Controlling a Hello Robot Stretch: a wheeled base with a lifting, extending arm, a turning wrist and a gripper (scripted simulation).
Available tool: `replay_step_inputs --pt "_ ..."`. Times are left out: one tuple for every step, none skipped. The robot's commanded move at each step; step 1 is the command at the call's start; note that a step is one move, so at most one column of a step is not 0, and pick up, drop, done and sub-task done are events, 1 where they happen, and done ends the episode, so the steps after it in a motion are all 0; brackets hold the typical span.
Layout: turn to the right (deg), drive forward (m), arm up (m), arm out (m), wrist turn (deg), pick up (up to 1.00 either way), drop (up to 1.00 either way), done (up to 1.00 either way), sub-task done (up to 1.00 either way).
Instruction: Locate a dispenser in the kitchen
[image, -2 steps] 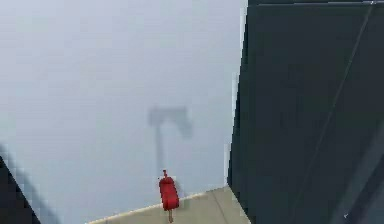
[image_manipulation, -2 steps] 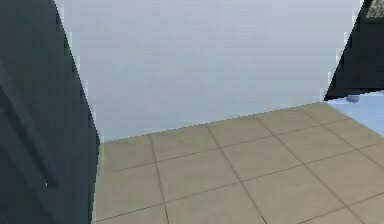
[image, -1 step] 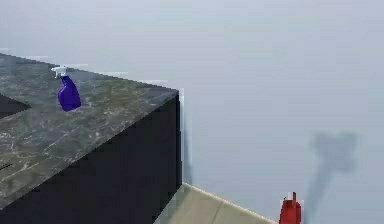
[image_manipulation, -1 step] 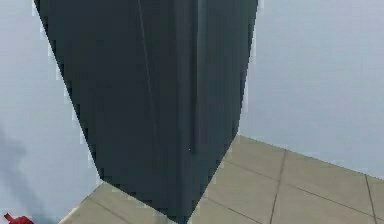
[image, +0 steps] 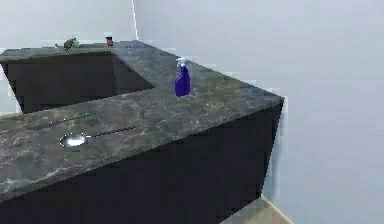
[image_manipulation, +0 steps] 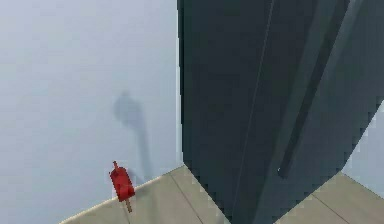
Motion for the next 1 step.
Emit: replay_step_inputs --pt "0.0 0.0 0.0 0.0 0.0 0.0 0.0 1.0 0.0"
